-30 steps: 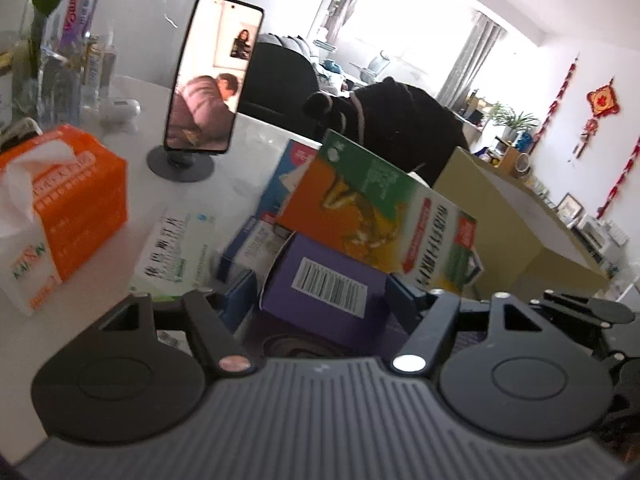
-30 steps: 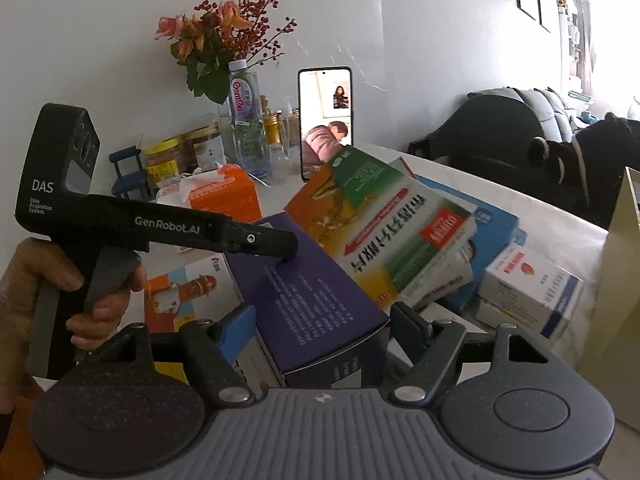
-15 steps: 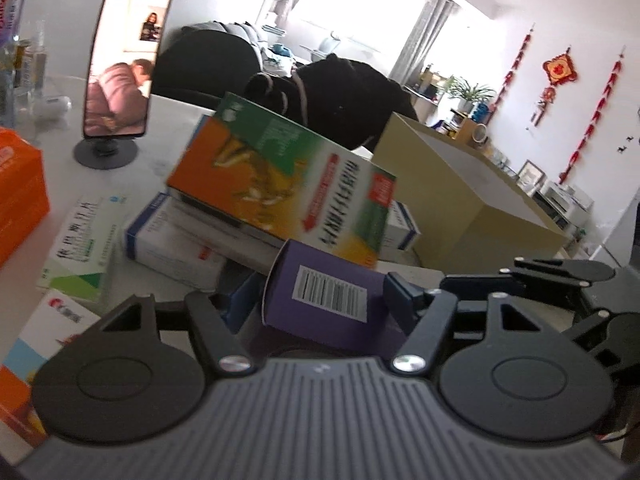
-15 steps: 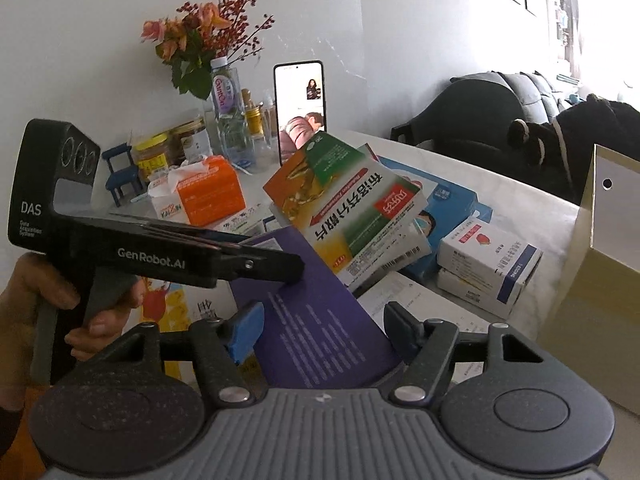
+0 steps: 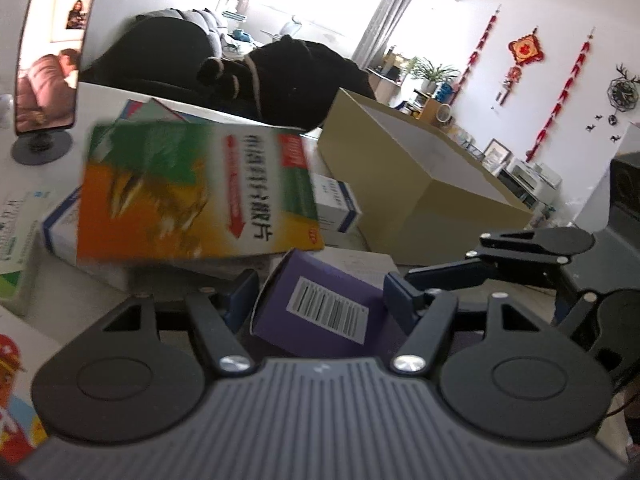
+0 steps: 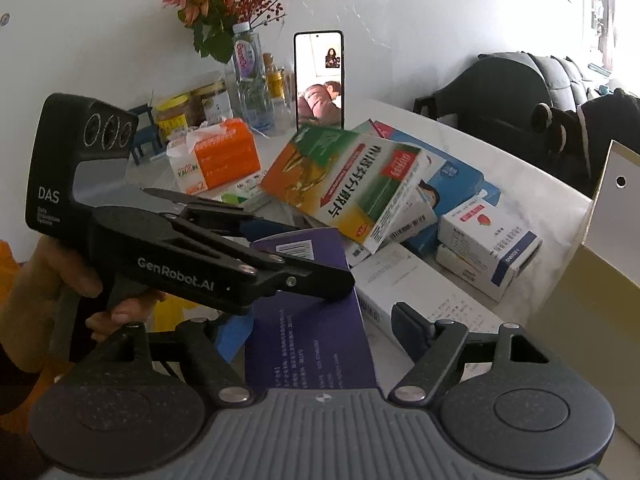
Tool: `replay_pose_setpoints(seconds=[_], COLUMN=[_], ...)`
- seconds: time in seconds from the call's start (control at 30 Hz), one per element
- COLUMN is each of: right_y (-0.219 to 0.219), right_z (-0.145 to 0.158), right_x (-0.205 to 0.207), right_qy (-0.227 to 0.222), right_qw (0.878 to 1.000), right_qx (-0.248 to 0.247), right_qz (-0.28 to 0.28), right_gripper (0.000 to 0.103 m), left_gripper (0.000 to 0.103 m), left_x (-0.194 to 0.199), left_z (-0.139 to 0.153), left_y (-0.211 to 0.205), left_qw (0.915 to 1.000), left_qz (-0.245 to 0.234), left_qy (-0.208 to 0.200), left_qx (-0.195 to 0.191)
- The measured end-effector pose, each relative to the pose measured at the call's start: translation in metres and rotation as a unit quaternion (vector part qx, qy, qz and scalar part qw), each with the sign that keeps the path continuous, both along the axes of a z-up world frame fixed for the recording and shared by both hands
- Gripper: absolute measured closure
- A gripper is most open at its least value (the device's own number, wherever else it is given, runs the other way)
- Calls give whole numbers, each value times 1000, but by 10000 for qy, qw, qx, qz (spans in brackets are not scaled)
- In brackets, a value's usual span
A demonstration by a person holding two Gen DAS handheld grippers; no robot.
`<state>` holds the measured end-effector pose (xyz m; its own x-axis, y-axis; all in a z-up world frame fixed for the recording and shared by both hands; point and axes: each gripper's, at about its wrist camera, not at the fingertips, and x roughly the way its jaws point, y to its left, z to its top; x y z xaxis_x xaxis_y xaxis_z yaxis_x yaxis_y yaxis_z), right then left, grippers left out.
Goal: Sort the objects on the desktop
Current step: 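Lower the right gripper onto the purple medicine box and close it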
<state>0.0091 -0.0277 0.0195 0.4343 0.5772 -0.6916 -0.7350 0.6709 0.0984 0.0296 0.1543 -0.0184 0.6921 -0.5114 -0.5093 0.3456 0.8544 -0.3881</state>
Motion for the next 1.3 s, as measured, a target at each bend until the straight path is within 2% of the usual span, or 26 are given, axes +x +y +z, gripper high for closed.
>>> replay_pose_setpoints(seconds=[0.13,0.53,0.67,0.77,1.13,1.2,1.3], right_y=[-4,1,3,4,8,30,33], right_z=[2,-3,-5,-6,-11,-13,-14], right_x=[-2,-2,-3,-3,-3,9,12], right_qy=[8,578,767,909,1423,1437,1366], right_qw=[9999,9954,9923,9895,9752,9732,9729], right_qx=[-145,-762,-966,-1119,-1674,-1780,-1862], right_qz=[85,-51,-96,-130,-254,-238,-149], right_gripper=[22,22,23,23,23,23,23], left_gripper=[35,36,35,28,20,17,17], left_x=[4,13,10,4,-17,-20,-22], left_z=[-1,-9,-5,2,21,22,22], left_y=[-11,-26,-20,-16,3,4,6], left_qw=[9998,9986,9987,9994,9985,9984,9984], left_qz=[-178,-437,-255,-27,315,349,395], left_qy=[-20,67,62,-13,-313,-320,-313], left_qx=[1,-294,-439,-353,-330,-297,-255])
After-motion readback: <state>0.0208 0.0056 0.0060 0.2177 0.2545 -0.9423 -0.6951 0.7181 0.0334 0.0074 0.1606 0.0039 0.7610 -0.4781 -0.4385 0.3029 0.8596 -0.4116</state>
